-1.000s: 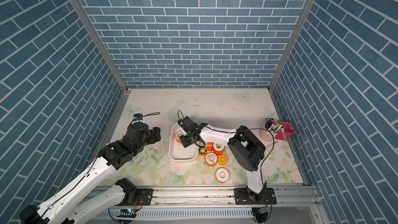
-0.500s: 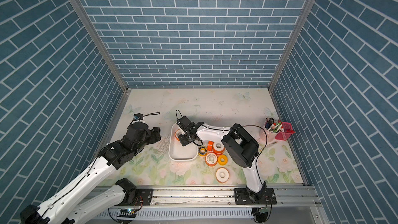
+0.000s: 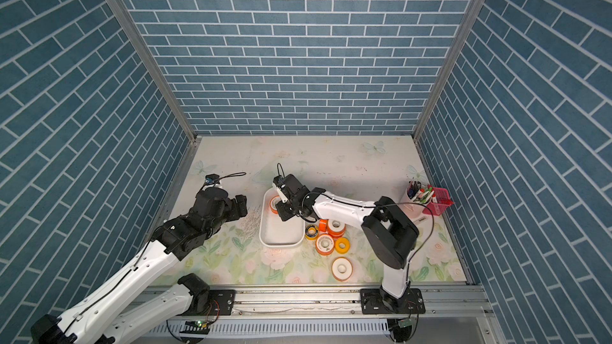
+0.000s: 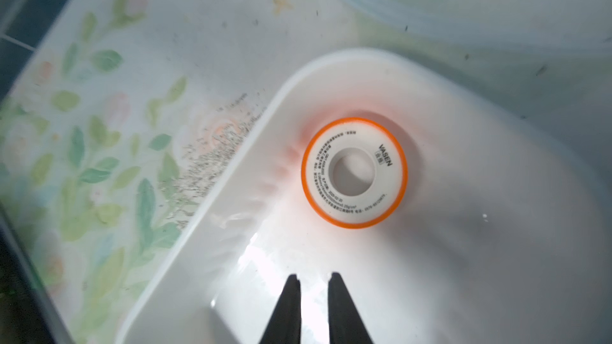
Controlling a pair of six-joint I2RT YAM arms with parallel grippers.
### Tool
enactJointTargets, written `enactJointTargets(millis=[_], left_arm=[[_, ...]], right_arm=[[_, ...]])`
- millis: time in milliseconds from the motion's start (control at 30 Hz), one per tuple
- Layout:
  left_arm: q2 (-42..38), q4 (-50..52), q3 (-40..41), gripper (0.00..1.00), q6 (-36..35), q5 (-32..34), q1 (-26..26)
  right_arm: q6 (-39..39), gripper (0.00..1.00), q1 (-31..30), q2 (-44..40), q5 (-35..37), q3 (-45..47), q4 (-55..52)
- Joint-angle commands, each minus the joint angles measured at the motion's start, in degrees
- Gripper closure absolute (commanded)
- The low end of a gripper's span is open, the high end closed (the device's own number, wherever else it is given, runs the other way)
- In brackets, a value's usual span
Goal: Put the sealing tape into the storage box
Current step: Place the sealing tape in the storage box, then pick up the sealing tape at the center of the board.
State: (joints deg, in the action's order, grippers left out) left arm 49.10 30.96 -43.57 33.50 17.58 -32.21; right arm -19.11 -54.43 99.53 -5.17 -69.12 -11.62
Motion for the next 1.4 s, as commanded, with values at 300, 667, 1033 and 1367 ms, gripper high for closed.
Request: enactJointTargets(millis=[300,667,1033,1367], left_arm=[[4.84,-5.84,-2.46,0.15,-1.92,-6.88,-7.8],[32.73,-9.72,-18.46,0.11,2.6,0.39,-29.2],[51.9,-9.51,-29.77,0.14,4.43,-1.04,-33.79],[55.46,-8.99,-29.68,0.24,6.05,-0.12,-34.53]], right_arm=[[-0.31,0.71,20.25,-31.92,13.14,29.61,17.33],[-4.5,0.56,30.78,-41.75,23.66,46.98,26.69],[-6.81,0.54,35.19,-47.73,20.48,52.24,29.5],[-6.68,0.54,35.21,-48.02,20.11,52.53,29.77]])
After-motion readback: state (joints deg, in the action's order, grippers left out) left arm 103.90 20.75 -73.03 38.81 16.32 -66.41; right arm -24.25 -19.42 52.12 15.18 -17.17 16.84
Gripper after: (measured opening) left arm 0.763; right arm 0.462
